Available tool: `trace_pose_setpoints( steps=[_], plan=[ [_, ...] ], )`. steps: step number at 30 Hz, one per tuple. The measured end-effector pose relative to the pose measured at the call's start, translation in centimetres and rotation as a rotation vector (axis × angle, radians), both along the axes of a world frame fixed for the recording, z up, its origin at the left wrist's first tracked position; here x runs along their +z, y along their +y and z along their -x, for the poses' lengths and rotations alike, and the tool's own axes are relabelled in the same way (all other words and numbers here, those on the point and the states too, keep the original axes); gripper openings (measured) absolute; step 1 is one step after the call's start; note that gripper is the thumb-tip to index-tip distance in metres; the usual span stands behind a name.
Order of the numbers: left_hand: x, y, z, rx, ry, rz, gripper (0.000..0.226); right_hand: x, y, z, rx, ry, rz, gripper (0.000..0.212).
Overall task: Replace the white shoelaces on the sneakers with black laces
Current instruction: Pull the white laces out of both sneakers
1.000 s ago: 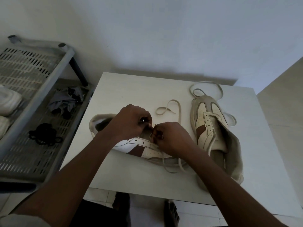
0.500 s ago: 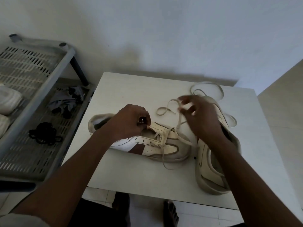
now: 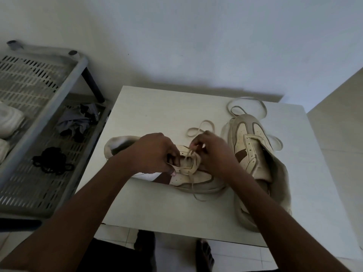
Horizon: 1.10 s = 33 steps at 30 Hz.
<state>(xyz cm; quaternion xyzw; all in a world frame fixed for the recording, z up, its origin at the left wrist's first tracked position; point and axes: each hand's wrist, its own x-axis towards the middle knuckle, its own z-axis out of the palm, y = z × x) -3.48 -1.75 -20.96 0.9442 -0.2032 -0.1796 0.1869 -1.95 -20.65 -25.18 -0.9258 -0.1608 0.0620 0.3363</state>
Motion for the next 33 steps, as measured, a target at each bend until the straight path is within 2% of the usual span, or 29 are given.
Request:
trace_pose_setpoints(
  steps=[3, 5, 7, 10, 13, 16, 18, 20, 22, 24, 30, 32, 33],
  plan=[
    [0.0, 0.1, 0.1, 0.051, 0.072, 0.129, 0.019, 0.0, -0.9, -0.9, -0.266, 0.138, -0.147, 0.013],
    [0.0, 0.0, 0.3, 0.025, 0.076, 0.140, 0.017, 0.2, -1.1, -1.0, -0.253, 0.181, -0.117, 0.012],
    [0.0, -0.1, 0.4, -0.002, 0.060, 0.122, 0.016, 0.8, -1.0, -0.8, -0.097, 0.104, -0.036, 0.011],
    [0.0, -0.1, 0.3, -0.019, 0.032, 0.092, 0.015, 1.5, -0.7, -0.4, 0.249, 0.128, 0.003, 0.032],
    [0.0, -0.3, 0.4, -0.013, 0.026, 0.062, 0.015, 0.7, -0.3, 0.4, 0.415, 0.100, 0.101, 0.025],
    [-0.2, -0.2, 0.3, 0.007, 0.065, 0.096, 0.015, 0.9, -0.8, -0.1, 0.321, -0.018, 0.139, 0.015],
    [-0.2, -0.1, 0.3, 0.015, 0.097, 0.118, 0.015, 1.3, -1.2, -0.5, 0.273, -0.055, 0.042, 0.012],
    [-0.3, -0.1, 0.3, 0.006, 0.097, 0.113, 0.017, 1.4, -1.1, -0.4, 0.331, 0.001, -0.020, 0.019],
    [-0.3, -0.1, 0.2, 0.003, 0.086, 0.096, 0.023, 0.7, -0.7, 0.0, 0.432, 0.070, 0.074, 0.033],
    [-0.3, -0.2, 0.3, 0.002, 0.082, 0.081, 0.023, 0.0, -0.6, 0.1, 0.466, 0.095, 0.126, 0.038],
    [-0.6, 0.0, 0.2, -0.016, 0.093, 0.088, 0.018, -0.6, -0.4, 0.2, 0.466, 0.024, 0.141, 0.019],
    [-0.7, 0.1, 0.1, -0.017, 0.122, 0.123, 0.017, -0.7, -0.7, -0.1, 0.368, -0.012, 0.064, 0.013],
    [-0.8, 0.2, 0.0, -0.014, 0.136, 0.142, 0.016, -0.5, -1.1, -0.5, 0.242, -0.026, -0.010, 0.013]
  ],
)
